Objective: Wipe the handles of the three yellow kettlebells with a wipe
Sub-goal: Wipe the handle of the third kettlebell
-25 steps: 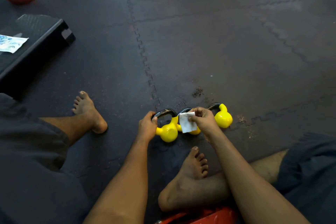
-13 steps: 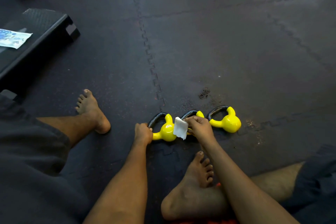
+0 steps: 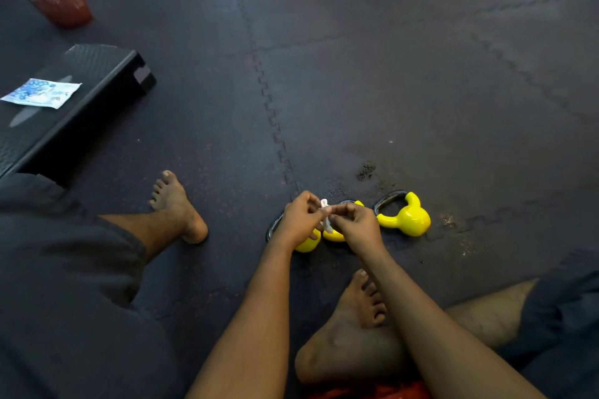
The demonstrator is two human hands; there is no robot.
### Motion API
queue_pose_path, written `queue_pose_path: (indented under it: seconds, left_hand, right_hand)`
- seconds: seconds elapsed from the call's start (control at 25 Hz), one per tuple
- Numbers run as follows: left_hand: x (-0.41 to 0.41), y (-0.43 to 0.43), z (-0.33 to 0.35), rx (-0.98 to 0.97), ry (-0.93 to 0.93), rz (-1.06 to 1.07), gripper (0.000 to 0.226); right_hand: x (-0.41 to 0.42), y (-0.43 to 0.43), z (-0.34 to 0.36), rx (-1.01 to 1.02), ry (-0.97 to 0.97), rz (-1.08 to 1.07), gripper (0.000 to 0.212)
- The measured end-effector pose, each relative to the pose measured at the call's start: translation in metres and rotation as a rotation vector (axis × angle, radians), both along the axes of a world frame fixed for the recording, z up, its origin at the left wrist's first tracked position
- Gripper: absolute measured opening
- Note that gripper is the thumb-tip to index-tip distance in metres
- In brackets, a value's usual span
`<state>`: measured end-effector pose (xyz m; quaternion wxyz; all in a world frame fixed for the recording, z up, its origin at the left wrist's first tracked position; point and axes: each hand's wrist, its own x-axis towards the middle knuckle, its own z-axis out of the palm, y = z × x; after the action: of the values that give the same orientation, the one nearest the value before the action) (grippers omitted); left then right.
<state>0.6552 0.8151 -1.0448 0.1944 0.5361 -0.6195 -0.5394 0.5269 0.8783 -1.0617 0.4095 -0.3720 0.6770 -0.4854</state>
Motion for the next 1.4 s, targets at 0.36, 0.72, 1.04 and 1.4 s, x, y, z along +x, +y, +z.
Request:
queue_pose_path:
  seconds: [0.36, 0.72, 1.04, 1.4]
  left_hand:
    - [0.021, -0.006, 0.015, -0.208, -0.06, -0.006, 0.028]
    - [0.024, -0.008, 0.03, -0.126, -0.064, -0.222, 0.038]
    - [0.025, -0.008, 0.014, -0.124, -0.004, -0.128, 0.017]
    - [0.02, -0.004, 0.013, -0.355, -0.062, 0.04, 0.019]
  right_hand:
    - [-0.018, 0.005, 0.008, -0.002, 0.082, -0.156, 0.012]
    - [-0.014, 0.01, 0.012, 0.025, -0.14, 0.086, 0.011]
    - [-0.018, 0.012, 0.016, 0.097, -0.439, 0.044, 0.007]
    - [-0.022, 0.013, 0.015, 0.077, -0.378, -0.016, 0.011]
